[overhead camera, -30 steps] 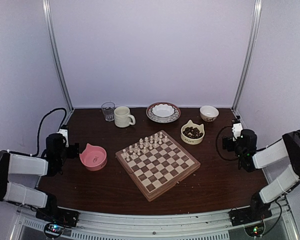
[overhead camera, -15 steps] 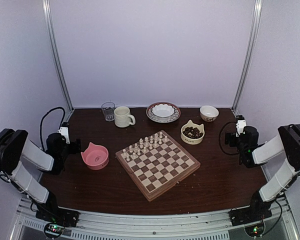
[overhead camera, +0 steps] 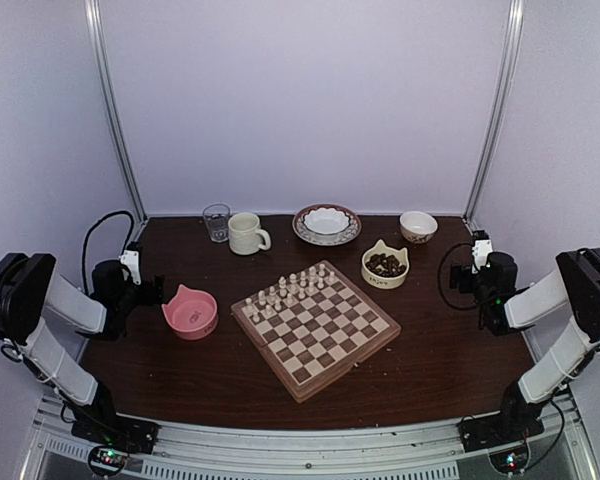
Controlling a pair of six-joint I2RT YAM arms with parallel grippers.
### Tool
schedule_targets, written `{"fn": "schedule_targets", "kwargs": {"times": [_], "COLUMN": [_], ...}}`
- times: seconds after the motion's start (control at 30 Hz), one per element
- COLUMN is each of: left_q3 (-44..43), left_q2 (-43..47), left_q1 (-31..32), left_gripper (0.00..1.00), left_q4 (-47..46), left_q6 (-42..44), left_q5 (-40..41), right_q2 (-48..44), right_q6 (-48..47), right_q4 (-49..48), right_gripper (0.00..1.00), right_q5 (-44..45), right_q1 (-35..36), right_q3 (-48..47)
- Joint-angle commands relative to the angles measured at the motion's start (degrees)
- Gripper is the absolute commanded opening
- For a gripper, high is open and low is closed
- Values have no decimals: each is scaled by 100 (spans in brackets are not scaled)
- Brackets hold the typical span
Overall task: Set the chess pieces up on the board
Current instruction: Reset both arms
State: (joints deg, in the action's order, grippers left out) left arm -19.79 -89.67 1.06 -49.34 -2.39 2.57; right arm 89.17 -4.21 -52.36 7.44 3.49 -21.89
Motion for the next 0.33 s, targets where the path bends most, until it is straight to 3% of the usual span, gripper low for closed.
{"fn": "schedule_targets", "kwargs": {"times": [0.0,0.3], "left_q3": [-85,-90], "left_q2": [-20,-22], "left_q1": [-18,-18], "left_gripper": [98,98], "left_q4": [-60,-60], "left_q6": [94,94], "left_q5": [-165,-175], "right_q2": [-9,-7], "right_q6": [91,89], "right_q4": [-95,-98], "right_gripper": [99,100], "right_q5": [-59,-64], "right_q1": [-23,-23], "right_q3": [-59,-61]}}
